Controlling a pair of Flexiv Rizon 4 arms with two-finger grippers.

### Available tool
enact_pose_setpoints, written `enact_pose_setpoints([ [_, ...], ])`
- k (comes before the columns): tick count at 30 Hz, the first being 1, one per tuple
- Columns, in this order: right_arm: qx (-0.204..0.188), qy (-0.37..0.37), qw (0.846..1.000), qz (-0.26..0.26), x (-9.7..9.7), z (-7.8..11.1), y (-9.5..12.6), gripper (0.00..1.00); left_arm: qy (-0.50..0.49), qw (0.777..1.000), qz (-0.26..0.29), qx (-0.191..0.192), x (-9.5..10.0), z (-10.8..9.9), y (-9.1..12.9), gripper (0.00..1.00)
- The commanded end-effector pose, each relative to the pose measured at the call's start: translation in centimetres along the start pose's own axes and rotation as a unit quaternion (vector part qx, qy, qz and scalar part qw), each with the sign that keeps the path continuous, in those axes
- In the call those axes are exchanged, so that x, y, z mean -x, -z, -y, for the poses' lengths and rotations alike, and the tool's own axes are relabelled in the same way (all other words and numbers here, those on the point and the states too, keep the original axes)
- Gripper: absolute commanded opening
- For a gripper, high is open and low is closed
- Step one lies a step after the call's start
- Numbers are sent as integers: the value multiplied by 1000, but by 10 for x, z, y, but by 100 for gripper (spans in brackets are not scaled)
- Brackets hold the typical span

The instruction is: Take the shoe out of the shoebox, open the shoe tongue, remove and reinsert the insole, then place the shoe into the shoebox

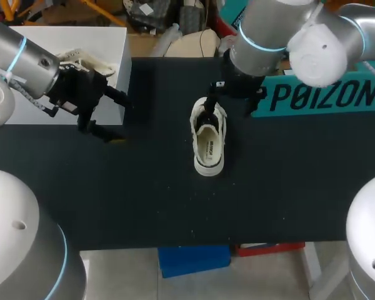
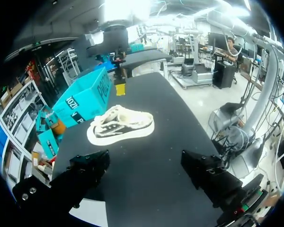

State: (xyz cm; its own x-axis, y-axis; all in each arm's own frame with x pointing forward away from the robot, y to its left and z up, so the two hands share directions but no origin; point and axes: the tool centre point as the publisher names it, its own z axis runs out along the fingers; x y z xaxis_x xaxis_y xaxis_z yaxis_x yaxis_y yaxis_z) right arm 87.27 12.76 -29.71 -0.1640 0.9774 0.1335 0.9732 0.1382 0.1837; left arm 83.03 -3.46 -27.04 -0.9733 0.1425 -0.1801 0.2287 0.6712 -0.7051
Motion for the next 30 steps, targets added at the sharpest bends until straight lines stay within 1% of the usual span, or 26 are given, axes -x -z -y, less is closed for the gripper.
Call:
enact_pose_setpoints([
  [1,-22,-4,999,44,3,-16,-31,100,-1,1000,3,1,-1,0,-1,100],
  [7,-27,-15,998,55,10,-16,-51,100,-1,1000,3,1,-1,0,-1,100],
  [8,-26,-17,998,55,11,-16,-55,98,-1,1000,3,1,-1,0,-1,100],
  [10,-27,-21,998,56,12,-14,-62,98,-1,1000,3,1,-1,0,-1,100],
  [11,-27,-23,998,56,13,-14,-66,92,-1,1000,3,1,-1,0,-1,100],
  [13,-28,-26,998,57,15,-14,-73,89,-1,1000,3,1,-1,0,-1,100],
  [14,-27,-28,998,56,16,-15,-79,79,-1,1000,3,1,-1,0,-1,100],
  [15,-27,-28,998,56,17,-15,-83,75,-1,1000,3,1,-1,0,-1,100],
  [16,-27,-29,998,56,18,-15,-87,69,-1,1000,3,1,-1,0,-1,100],
  [20,-28,-32,998,56,26,-17,-99,65,-1,1000,3,1,-1,0,-1,100],
  [21,-29,-32,998,56,27,-18,-101,61,-1,1000,3,1,-1,0,-1,100],
  [23,-31,-33,997,59,30,-20,-107,60,-1,1000,3,1,-1,0,-1,100],
  [25,-32,-32,997,60,32,-21,-113,52,-1,1000,3,1,-1,0,-1,100],
  [26,-33,-33,997,60,32,-21,-115,53,-1,1000,3,1,-1,0,-1,100],
  [28,-38,-31,997,63,32,-23,-119,50,-1,1000,3,1,-1,0,-1,100],
  [30,-40,-30,997,63,31,-25,-122,50,-1,1000,3,1,-1,0,-1,100],
])
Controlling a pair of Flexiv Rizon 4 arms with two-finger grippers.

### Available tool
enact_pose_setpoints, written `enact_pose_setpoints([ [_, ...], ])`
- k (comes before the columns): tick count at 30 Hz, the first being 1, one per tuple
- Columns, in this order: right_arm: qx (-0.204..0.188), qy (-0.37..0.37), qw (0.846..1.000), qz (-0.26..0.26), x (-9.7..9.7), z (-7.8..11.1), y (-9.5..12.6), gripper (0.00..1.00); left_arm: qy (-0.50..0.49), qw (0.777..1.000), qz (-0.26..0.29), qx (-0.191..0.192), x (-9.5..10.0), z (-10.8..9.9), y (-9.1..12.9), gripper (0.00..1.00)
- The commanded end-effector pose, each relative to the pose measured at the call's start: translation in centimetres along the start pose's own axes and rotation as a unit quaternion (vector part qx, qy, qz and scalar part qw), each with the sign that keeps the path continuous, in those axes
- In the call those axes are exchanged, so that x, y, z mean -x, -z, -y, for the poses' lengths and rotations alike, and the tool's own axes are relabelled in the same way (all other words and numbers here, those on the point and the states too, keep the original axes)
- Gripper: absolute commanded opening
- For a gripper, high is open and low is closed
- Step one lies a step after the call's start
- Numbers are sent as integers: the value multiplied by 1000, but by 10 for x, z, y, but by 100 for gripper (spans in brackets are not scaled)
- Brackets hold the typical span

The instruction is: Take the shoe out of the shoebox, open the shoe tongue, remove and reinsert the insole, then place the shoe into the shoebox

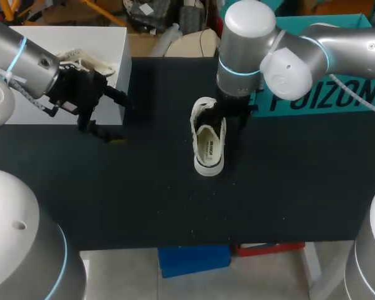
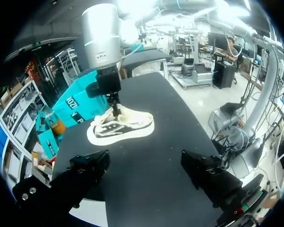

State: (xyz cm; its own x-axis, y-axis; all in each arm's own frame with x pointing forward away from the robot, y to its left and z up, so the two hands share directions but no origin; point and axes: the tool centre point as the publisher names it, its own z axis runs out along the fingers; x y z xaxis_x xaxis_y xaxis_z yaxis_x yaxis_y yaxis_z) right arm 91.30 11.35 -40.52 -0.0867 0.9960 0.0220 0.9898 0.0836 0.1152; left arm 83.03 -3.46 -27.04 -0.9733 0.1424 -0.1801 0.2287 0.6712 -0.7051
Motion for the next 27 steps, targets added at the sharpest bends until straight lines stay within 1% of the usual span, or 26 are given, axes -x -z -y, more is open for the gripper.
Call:
enact_pose_setpoints([
  [1,-10,3,1000,3,-6,-8,-14,51,-1,1000,3,1,-1,0,-1,100],
  [6,-20,4,1000,5,-7,-9,-19,47,-1,1000,3,1,-1,0,-1,100],
  [8,-27,2,1000,8,-8,-8,-19,40,-1,1000,3,1,-1,0,-1,100],
  [10,-33,-4,999,14,-8,-7,-19,31,-1,1000,3,1,-1,0,-1,100],
  [11,-33,-7,999,13,-8,-6,-19,14,-1,1000,3,1,-1,0,-1,100],
  [12,-33,-8,999,13,-8,-5,-18,0,-1,1000,3,1,-1,0,-1,100],
  [16,-36,-16,999,19,-6,0,-4,0,-1,1000,3,1,-1,0,-1,100],
  [20,-41,-25,999,25,-3,6,20,0,-1,1000,3,1,-1,0,-1,100],
  [22,-54,-31,998,32,-2,8,35,0,-1,1000,3,1,-1,0,-1,100],
  [24,-57,-28,997,34,-2,11,54,0,-1,1000,3,1,-1,0,-1,100],
  [26,-54,-4,998,32,-2,12,75,0,-1,1000,3,1,-1,0,-1,100],
  [27,-46,22,998,25,-2,13,88,0,-1,1000,3,1,-1,0,-1,100],
])
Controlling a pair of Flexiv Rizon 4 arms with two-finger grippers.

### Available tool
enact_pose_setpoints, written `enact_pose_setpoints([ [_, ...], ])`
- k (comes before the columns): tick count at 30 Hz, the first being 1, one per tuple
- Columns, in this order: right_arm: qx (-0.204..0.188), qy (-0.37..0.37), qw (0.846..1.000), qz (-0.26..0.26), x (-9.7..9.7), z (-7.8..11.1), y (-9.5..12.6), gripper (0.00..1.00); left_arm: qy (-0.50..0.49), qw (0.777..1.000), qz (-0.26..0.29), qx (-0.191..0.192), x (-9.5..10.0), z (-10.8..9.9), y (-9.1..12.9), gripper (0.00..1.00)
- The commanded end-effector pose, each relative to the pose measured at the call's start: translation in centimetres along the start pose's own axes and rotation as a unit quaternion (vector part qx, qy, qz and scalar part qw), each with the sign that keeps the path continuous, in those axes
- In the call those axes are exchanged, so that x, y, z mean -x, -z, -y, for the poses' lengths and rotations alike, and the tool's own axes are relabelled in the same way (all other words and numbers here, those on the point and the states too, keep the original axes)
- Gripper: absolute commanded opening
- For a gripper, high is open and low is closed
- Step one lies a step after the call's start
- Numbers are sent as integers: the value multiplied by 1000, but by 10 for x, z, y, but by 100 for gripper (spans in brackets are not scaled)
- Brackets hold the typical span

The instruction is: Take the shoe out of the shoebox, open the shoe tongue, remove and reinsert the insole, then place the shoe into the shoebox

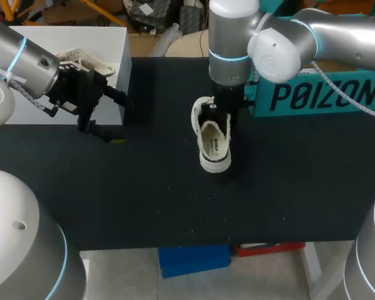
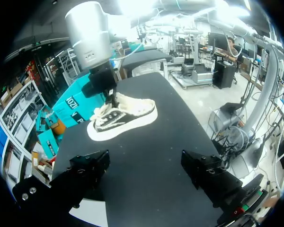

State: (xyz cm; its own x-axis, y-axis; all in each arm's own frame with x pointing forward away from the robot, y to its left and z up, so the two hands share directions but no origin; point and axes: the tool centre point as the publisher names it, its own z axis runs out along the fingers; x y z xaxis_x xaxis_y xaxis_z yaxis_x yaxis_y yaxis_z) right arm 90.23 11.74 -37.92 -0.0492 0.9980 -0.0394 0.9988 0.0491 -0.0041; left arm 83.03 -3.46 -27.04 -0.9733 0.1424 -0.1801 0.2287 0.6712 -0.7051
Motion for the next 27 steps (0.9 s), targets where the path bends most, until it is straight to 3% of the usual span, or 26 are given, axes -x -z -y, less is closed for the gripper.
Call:
enact_pose_setpoints([
  [1,24,69,997,-12,8,14,72,0,-1,1000,3,1,-1,0,-1,100],
  [4,26,153,988,16,17,24,115,0,-1,1000,3,1,-1,0,-1,100],
  [5,48,199,979,3,22,26,131,0,-1,1000,3,1,-1,0,-1,100],
  [7,48,275,960,16,36,29,163,0,-1,1000,3,1,-1,0,-1,100],
  [9,44,365,930,27,49,30,194,0,-1,1000,3,1,-1,0,-1,100],
  [13,3,532,846,27,62,20,249,0,-1,1000,3,1,-1,0,-1,100],
  [27,3,532,846,27,62,20,249,0,-1,1000,3,1,-1,0,-1,100],
])
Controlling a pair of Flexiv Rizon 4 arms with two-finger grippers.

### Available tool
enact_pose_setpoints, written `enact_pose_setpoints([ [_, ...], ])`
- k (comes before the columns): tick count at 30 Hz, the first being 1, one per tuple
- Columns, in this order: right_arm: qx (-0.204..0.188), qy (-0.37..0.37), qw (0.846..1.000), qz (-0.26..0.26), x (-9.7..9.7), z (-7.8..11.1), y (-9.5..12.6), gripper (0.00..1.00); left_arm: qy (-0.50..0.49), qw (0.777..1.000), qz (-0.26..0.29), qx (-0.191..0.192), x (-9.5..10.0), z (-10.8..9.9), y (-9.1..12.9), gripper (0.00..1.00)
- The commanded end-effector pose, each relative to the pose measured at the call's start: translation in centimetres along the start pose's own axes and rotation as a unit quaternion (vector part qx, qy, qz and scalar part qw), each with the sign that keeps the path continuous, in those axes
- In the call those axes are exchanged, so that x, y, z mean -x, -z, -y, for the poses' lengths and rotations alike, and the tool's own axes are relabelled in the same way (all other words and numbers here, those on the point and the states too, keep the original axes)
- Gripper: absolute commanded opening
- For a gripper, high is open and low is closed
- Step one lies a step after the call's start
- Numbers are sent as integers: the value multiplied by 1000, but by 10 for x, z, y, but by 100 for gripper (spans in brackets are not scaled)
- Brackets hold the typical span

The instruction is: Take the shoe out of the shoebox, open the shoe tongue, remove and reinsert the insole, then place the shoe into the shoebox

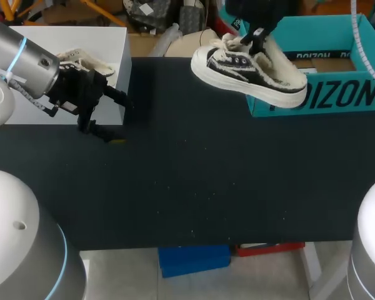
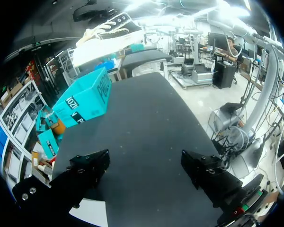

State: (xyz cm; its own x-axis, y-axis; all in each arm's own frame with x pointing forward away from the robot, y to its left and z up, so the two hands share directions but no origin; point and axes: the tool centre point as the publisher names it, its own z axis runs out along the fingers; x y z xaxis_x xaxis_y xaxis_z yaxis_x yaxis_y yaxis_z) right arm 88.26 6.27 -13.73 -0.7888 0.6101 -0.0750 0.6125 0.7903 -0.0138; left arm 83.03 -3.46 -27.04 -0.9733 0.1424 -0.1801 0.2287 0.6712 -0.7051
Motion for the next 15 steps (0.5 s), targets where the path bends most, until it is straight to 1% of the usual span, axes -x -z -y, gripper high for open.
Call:
enact_pose_setpoints([
  [1,-15,130,991,-2,2,-4,9,0,-1,1000,3,1,-1,0,-1,100],
  [10,-15,130,991,-2,2,-4,9,0,-1,1000,3,1,-1,0,-1,100],
  [12,-6,135,991,10,8,-6,8,0,-1,1000,3,1,-1,0,-1,100],
  [14,3,147,989,26,18,-9,5,0,-1,1000,3,1,-1,0,-1,100],
  [15,5,153,988,26,24,-9,2,0,-1,1000,3,1,-1,0,-1,100],
])
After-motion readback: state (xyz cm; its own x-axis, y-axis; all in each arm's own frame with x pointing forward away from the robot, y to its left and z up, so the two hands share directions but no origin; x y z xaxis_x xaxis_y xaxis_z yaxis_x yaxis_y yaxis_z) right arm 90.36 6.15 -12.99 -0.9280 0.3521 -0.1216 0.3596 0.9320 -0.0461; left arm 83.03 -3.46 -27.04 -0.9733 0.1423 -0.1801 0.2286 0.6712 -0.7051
